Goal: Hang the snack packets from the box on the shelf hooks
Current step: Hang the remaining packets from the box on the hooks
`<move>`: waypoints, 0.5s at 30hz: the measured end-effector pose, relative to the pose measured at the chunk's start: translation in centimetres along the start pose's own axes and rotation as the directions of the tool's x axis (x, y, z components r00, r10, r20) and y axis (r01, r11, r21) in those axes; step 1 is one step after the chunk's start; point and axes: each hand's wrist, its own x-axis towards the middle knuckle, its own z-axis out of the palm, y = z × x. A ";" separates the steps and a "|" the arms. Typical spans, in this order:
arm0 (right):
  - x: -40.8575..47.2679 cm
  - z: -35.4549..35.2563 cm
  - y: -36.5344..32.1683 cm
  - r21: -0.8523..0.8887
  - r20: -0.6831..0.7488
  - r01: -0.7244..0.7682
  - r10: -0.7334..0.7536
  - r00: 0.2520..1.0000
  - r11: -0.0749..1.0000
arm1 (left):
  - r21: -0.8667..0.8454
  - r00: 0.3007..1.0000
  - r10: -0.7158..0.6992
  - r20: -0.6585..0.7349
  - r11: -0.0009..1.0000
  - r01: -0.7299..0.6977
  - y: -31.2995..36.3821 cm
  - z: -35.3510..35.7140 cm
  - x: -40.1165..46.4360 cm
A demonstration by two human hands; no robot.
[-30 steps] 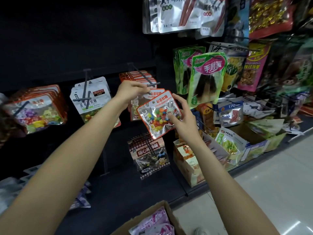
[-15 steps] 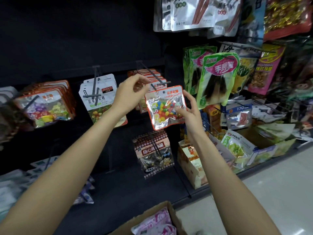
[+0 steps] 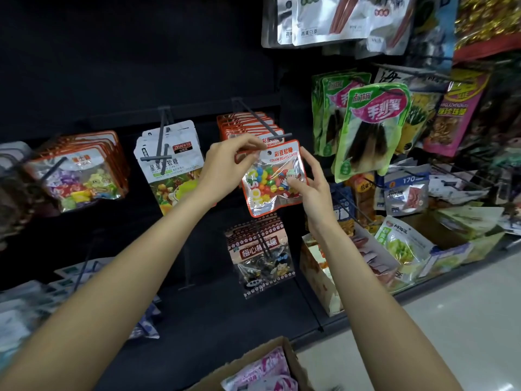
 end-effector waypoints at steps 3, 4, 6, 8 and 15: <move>0.3 0.1 0.0 -0.011 -0.032 -0.018 0.018 0.999 1.000 | 0.072 0.999 0.029 -0.022 0.997 -0.028 0.0 0.6 0.3; 0.4 -0.1 0.0 -0.010 -0.046 -0.024 0.024 0.999 1.000 | 0.112 0.999 0.041 -0.032 0.993 -0.037 0.0 0.8 0.4; 0.6 -0.5 0.2 -0.022 -0.057 -0.029 0.027 0.998 0.999 | 0.186 0.997 0.060 -0.047 0.981 -0.050 -0.4 1.1 0.5; 1.1 -0.5 0.7 -0.180 -0.044 0.036 -0.044 0.998 0.983 | 0.224 0.996 0.063 -0.067 0.973 -0.047 -1.2 1.2 0.6; 4.5 1.2 2.8 -0.962 0.257 0.269 -0.157 0.953 0.056 | 0.480 0.990 0.130 -0.050 0.872 -0.091 -3.8 1.6 3.8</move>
